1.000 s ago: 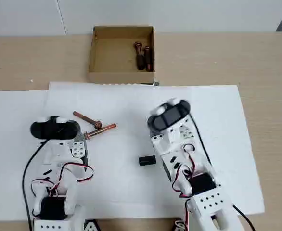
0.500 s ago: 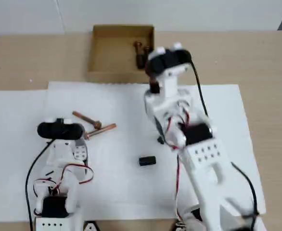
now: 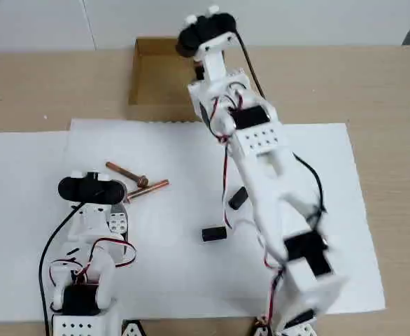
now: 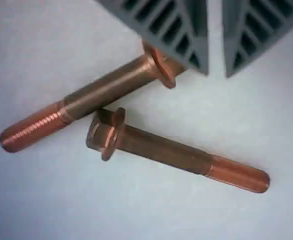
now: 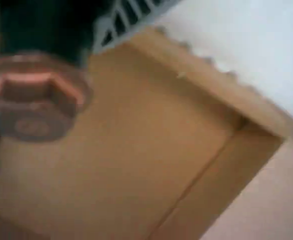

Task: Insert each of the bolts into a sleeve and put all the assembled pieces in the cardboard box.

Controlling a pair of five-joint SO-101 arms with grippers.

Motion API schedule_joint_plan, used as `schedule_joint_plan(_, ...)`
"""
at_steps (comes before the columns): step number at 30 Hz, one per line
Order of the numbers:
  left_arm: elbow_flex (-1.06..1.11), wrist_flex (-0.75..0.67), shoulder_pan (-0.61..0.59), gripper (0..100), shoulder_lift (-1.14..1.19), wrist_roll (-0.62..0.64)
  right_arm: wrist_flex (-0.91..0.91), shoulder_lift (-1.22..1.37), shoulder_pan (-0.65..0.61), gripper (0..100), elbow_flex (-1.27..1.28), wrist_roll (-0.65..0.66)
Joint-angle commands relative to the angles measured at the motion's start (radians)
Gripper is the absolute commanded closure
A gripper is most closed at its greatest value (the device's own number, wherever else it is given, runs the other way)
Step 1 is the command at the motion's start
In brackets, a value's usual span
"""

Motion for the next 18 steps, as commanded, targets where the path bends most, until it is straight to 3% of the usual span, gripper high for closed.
schedule_joint_plan(1,-0.005,0.000,-0.002,99,-0.008,-0.008,-0.047,0.116,0.005,99.6,-0.213,0.068)
schedule_joint_plan(12,-0.005,0.000,-0.003,99,-0.008,-0.008,-0.151,0.476,-0.002,99.2,-0.489,0.365)
schedule_joint_plan(18,-0.005,0.000,-0.003,99,-0.008,-0.008,-0.140,0.530,-0.008,87.6,-0.516,0.379)
